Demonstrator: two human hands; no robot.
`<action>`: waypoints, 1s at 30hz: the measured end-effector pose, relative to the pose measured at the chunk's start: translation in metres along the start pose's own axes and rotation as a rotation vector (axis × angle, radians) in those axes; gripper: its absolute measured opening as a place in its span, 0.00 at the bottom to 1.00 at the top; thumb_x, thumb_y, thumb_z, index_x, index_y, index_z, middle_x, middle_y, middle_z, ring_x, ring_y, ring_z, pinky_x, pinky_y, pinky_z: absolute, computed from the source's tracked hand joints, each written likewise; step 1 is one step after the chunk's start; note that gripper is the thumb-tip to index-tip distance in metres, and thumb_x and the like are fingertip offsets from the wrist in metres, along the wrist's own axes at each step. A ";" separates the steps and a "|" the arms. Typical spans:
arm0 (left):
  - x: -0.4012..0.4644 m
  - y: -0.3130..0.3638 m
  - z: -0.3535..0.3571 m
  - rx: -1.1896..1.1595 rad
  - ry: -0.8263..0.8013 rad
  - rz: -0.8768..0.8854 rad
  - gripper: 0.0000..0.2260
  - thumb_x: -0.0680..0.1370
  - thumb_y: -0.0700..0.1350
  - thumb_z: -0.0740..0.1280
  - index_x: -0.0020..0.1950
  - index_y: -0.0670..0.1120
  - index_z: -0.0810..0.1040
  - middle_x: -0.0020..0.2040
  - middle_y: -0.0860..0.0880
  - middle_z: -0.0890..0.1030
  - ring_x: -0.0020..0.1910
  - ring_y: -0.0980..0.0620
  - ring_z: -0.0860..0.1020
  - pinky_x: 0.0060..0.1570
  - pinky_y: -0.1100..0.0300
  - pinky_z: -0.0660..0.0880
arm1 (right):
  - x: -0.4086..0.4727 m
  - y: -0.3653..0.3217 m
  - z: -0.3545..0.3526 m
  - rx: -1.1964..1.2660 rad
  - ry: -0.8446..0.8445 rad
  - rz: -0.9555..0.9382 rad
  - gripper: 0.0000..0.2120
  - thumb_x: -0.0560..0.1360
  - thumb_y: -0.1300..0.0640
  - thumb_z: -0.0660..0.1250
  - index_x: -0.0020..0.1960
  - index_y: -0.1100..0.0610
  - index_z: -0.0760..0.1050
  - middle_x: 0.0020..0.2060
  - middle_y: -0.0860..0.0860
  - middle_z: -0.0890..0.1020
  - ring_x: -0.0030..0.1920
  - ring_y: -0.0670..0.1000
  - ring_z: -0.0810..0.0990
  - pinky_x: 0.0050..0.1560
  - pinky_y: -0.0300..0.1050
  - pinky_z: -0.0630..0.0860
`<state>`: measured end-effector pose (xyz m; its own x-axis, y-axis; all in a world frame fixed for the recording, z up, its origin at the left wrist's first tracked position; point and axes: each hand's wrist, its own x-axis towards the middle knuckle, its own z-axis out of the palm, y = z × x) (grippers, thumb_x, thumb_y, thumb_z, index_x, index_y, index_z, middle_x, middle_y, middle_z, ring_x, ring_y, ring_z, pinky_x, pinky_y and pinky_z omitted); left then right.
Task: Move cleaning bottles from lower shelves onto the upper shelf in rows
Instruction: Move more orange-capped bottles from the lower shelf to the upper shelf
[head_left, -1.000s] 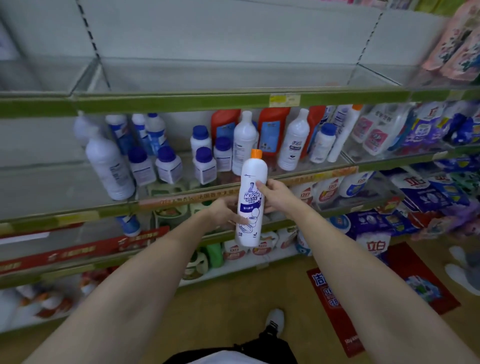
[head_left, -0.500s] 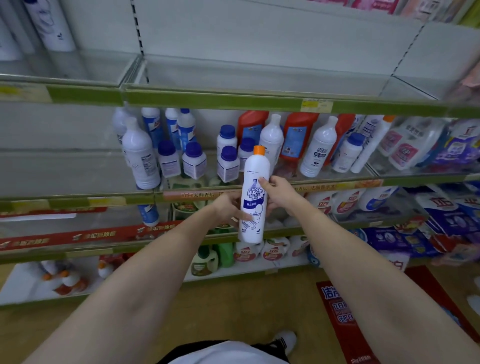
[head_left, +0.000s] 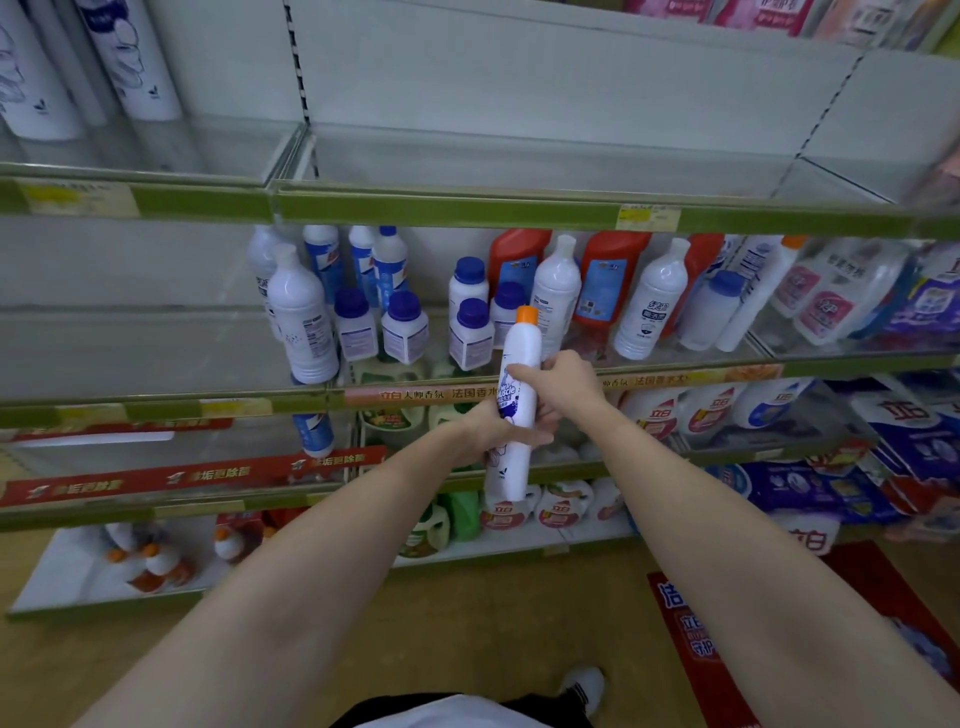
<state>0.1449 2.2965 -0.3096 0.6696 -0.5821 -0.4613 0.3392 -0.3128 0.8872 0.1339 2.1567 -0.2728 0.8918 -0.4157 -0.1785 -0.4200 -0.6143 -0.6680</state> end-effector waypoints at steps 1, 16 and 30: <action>-0.001 0.000 0.001 -0.013 0.039 0.022 0.23 0.70 0.38 0.79 0.61 0.47 0.77 0.55 0.48 0.83 0.48 0.53 0.81 0.39 0.61 0.78 | -0.001 -0.002 0.000 -0.022 0.007 -0.025 0.18 0.73 0.37 0.72 0.44 0.53 0.79 0.37 0.51 0.86 0.33 0.50 0.85 0.40 0.48 0.84; -0.015 0.010 -0.020 -0.098 -0.018 0.011 0.32 0.69 0.30 0.73 0.70 0.47 0.69 0.63 0.42 0.79 0.62 0.40 0.78 0.63 0.41 0.76 | 0.023 0.000 -0.042 0.269 -0.369 -0.120 0.28 0.72 0.44 0.77 0.62 0.57 0.70 0.53 0.52 0.82 0.51 0.52 0.86 0.57 0.53 0.82; -0.025 0.026 -0.007 -0.031 0.108 -0.034 0.28 0.72 0.34 0.74 0.70 0.49 0.75 0.62 0.47 0.82 0.64 0.43 0.78 0.66 0.38 0.73 | 0.044 -0.010 -0.054 0.169 -0.368 -0.382 0.41 0.54 0.34 0.81 0.59 0.52 0.72 0.53 0.51 0.83 0.52 0.52 0.83 0.54 0.57 0.81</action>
<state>0.1419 2.3082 -0.2750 0.7236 -0.4871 -0.4890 0.3826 -0.3065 0.8716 0.1684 2.1080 -0.2350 0.9881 0.0959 -0.1207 -0.0491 -0.5465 -0.8360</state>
